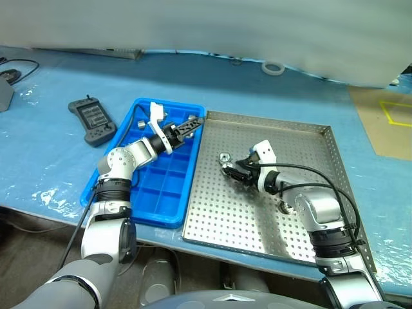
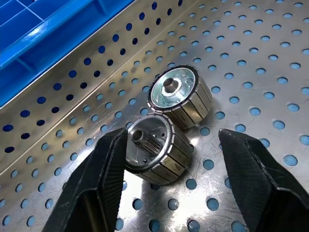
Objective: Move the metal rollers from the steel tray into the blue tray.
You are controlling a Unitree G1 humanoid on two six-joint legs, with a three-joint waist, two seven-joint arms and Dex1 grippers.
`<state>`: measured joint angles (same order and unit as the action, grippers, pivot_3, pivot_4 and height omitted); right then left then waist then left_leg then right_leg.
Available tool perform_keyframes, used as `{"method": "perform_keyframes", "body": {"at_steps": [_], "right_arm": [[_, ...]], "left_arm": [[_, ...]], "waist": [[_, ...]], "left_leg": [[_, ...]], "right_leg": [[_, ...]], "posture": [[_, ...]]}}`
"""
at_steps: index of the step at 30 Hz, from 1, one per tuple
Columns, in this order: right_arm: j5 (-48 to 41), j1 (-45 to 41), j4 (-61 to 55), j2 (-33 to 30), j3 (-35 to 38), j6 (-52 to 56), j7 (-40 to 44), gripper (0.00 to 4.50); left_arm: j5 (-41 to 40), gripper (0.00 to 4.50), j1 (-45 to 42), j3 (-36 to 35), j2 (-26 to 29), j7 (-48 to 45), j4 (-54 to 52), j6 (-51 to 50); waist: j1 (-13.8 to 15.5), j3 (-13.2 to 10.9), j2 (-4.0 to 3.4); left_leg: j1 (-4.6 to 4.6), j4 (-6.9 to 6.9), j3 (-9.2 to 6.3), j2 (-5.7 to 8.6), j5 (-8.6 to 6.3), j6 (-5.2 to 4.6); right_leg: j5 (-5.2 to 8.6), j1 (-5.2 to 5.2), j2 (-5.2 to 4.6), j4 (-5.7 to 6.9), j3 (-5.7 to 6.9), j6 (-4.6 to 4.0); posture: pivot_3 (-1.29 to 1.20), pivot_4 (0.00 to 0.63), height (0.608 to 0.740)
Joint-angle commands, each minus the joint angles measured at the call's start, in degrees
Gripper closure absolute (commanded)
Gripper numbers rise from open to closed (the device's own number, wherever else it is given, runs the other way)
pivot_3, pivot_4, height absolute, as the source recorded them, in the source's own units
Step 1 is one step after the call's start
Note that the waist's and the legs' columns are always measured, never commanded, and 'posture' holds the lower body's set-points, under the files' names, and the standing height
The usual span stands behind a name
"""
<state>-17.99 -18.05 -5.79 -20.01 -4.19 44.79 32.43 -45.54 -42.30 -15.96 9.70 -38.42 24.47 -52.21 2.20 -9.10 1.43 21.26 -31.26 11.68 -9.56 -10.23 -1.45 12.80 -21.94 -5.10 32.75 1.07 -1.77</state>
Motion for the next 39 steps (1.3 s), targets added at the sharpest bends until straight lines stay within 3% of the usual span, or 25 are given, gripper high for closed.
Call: {"method": "perform_keyframes", "body": {"at_steps": [1, 5, 16, 26, 39], "right_arm": [[-0.17, -0.32, -0.68, 0.11, -0.34, -0.59, 0.12, 2.47], [-0.08, 0.23, -2.2, -1.22, -1.29, -1.96, 1.6, 3.69], [0.82, -2.83, -8.15, -7.55, 0.49, -5.65, 3.52, 3.72], [6.3, -3.46, -18.06, -16.69, -4.5, -14.67, 9.77, 3.72], [8.34, -4.37, -18.23, -16.77, -5.12, -16.48, 10.17, 3.72]], "left_arm": [[-0.19, 2.25, -1.17, -0.44, 0.04, -0.07, -0.82, 0.98], [-0.33, 2.25, -1.08, -0.51, 0.35, -0.59, -0.79, 0.7], [-2.81, 2.25, -2.05, -1.05, 0.68, -2.43, 0.01, -2.76], [-6.77, 2.25, -4.4, -1.83, 0.03, -4.81, 2.09, -9.15], [-4.91, 2.25, -3.05, 3.38, 1.31, -11.31, 1.99, -12.36]], "waist": [[0.0, 0.0, 0.0], [0.02, 0.0, 0.0], [0.03, -0.03, -0.05], [-0.05, -0.05, -0.06], [-0.18, -0.05, -0.06]], "left_leg": [[0.0, 0.0, 0.0, 0.0, 0.0, 0.0], [-0.03, 0.0, 0.0, 0.01, 0.0, 0.0], [0.07, 0.03, 0.0, 0.03, 0.01, 0.01], [0.11, 0.04, 0.01, 0.02, -0.02, -0.03], [0.11, 0.02, 0.02, 0.01, -0.03, -0.12]], "right_leg": [[0.0, 0.0, 0.0, 0.0, 0.0, 0.0], [0.0, 0.03, 0.0, 0.0, 0.0, 0.0], [0.0, -0.06, -0.01, -0.03, -0.01, 0.0], [0.0, -0.1, 0.0, -0.05, -0.01, 0.0], [0.0, -0.1, 0.0, -0.04, -0.02, 0.0]], "posture": [[-0.17, 0.15, 0.74], [-0.16, 0.15, 0.74], [-0.18, 0.15, 0.74], [-0.2, 0.15, 0.74], [-0.22, 0.15, 0.74]]}}
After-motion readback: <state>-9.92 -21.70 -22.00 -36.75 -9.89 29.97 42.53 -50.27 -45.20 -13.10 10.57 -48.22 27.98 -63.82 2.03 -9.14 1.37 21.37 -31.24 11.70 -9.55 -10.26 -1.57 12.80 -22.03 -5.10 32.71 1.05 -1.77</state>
